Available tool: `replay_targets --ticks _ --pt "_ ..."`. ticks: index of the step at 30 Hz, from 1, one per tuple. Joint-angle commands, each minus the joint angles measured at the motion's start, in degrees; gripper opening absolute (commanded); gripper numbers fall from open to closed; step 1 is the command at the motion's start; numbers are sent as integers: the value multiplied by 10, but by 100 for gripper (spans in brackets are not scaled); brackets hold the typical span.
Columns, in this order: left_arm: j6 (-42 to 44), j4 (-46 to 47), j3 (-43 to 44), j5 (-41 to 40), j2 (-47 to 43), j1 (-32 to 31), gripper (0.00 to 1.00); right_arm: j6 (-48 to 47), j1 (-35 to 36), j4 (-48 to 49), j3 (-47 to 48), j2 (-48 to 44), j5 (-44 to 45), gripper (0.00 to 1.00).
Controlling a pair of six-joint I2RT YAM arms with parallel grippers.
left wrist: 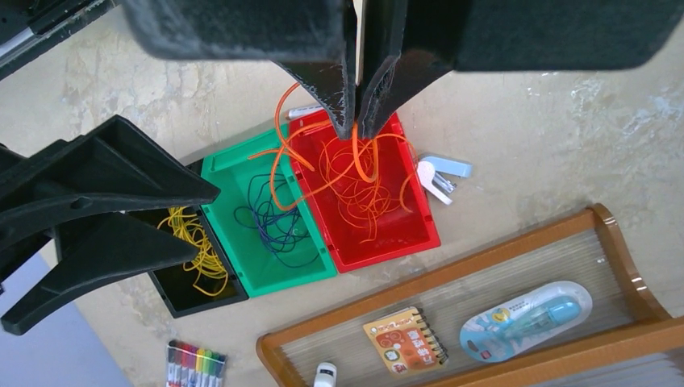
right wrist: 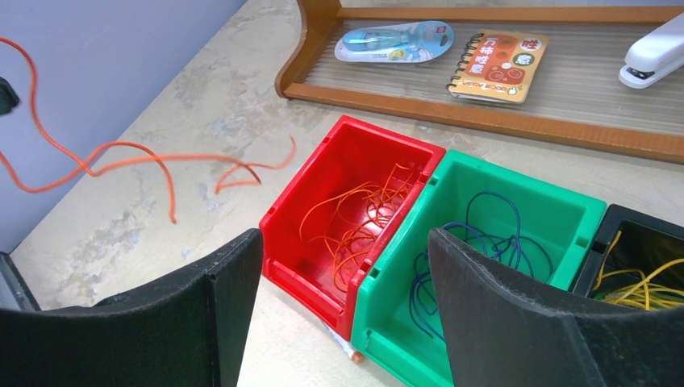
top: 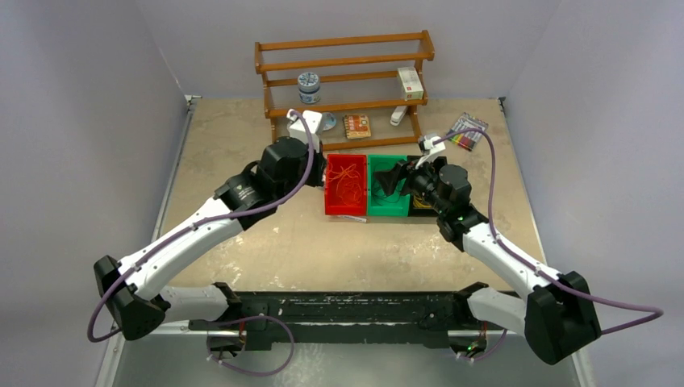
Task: Untangle the cables
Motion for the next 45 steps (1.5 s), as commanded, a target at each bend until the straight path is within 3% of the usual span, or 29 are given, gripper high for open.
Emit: replay_targets --ticks 1,19,29,37,45 --pt "4 58 11 10 22 -4 0 -9 -1 8 13 -19 20 77" --pt "15 144 -14 -18 118 15 0 -1 -1 6 5 -24 42 77" --pt "36 145 -22 -41 173 28 0 0 -1 7 3 -22 45 77" --pt "86 107 15 -104 224 28 0 -1 -1 7 3 -19 45 77" --pt "112 97 41 -118 278 25 0 -2 -1 7 3 -15 44 77"
